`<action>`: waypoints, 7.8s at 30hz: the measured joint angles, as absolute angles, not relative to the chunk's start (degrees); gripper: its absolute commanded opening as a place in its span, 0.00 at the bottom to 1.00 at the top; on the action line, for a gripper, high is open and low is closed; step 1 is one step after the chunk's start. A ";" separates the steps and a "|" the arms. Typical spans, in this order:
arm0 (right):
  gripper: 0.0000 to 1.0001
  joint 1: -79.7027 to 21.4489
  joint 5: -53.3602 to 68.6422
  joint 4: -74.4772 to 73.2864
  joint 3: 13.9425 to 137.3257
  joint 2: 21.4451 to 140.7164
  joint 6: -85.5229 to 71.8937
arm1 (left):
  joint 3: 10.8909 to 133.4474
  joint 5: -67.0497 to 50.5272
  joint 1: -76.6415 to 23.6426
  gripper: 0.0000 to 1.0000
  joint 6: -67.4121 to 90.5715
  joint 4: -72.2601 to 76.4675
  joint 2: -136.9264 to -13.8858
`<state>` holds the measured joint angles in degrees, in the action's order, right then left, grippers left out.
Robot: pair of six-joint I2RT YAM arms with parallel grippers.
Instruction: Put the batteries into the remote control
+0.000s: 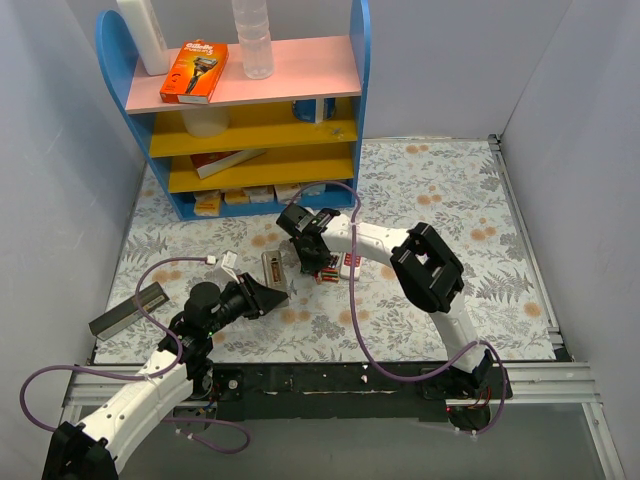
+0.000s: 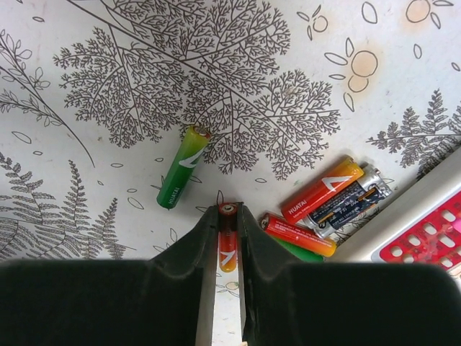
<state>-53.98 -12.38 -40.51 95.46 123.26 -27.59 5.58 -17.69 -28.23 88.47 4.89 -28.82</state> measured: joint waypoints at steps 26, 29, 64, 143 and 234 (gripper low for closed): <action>0.01 -56.75 -12.80 -14.24 74.94 82.35 -31.44 | 4.82 -18.90 -28.40 0.00 91.42 27.22 -40.16; 0.01 -59.61 -13.89 -7.66 72.23 81.45 -31.44 | 5.96 -18.55 -28.84 0.00 92.31 28.77 -41.89; 0.01 -64.90 -23.29 12.86 63.83 85.25 -25.23 | 9.87 -17.26 -30.06 0.00 95.44 27.09 -40.71; 0.19 -65.25 -26.57 10.72 64.07 88.77 -24.64 | 11.33 -16.16 -30.24 0.00 94.24 20.32 -40.71; 0.39 -58.98 6.48 -13.67 67.46 72.18 22.81 | 17.93 -37.56 -30.22 0.00 84.64 19.68 -43.20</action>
